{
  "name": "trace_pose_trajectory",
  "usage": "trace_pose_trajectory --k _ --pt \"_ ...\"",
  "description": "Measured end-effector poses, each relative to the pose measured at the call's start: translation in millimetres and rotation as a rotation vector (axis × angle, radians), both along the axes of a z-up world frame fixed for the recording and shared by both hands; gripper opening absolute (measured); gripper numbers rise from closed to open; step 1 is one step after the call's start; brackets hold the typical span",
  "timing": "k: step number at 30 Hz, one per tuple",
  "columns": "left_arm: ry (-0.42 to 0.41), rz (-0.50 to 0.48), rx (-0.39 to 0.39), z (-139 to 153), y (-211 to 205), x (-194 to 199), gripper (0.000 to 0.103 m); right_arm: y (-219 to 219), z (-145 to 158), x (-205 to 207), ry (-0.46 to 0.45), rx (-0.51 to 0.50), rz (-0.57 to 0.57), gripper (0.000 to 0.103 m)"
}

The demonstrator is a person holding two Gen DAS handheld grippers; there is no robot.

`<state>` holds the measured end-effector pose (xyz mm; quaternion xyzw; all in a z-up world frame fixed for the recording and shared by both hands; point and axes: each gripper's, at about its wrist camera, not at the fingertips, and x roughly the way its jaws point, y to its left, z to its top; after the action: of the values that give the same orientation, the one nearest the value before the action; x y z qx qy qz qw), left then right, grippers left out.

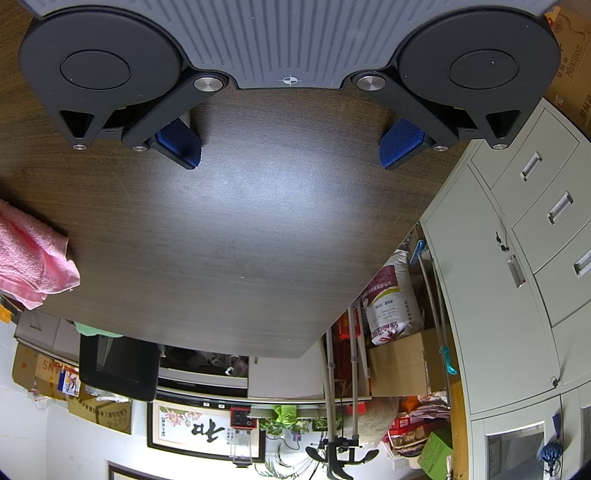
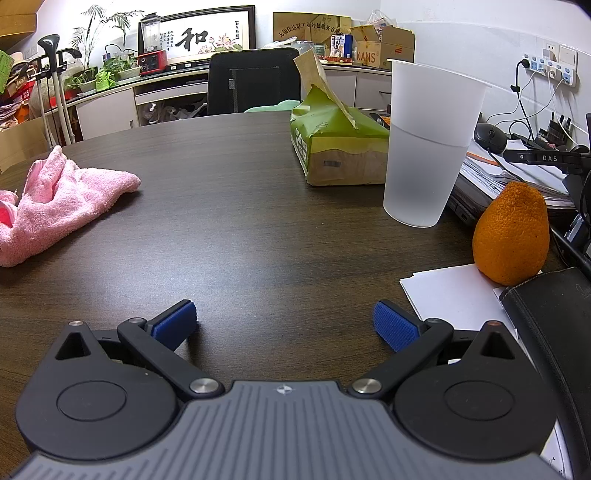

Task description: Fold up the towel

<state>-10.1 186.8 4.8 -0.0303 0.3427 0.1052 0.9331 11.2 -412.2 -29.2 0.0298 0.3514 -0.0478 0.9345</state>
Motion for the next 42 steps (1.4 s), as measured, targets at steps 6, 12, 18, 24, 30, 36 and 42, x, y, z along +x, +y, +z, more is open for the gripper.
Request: trace_pose_trajectory --k 6,12,18,24,30,36,42 --pt "0.000 0.000 0.000 0.1 -0.2 0.0 0.103 0.0 0.0 0.0 0.000 0.000 0.000 0.103" --pt "0.000 0.000 0.000 0.1 -0.2 0.2 0.103 -0.1 0.0 0.0 0.000 0.000 0.000 0.103" --pt "0.000 0.000 0.001 0.0 -0.1 0.0 0.103 -0.1 0.0 0.0 0.000 0.000 0.000 0.103" --pt "0.000 0.000 0.000 0.0 0.2 -0.3 0.103 1.2 -0.1 0.7 0.000 -0.001 -0.016 0.103" --pt "0.000 0.042 0.001 -0.4 -6.3 0.4 0.103 1.3 -0.5 1.2 0.000 0.000 -0.019 0.103" --pt "0.000 0.054 0.001 -0.4 -30.3 4.5 0.103 1.6 -0.2 1.4 0.001 0.000 -0.019 0.103" --pt "0.000 0.005 0.001 -1.4 -56.2 12.7 0.103 1.6 -0.2 1.2 0.001 0.000 -0.019 0.103"
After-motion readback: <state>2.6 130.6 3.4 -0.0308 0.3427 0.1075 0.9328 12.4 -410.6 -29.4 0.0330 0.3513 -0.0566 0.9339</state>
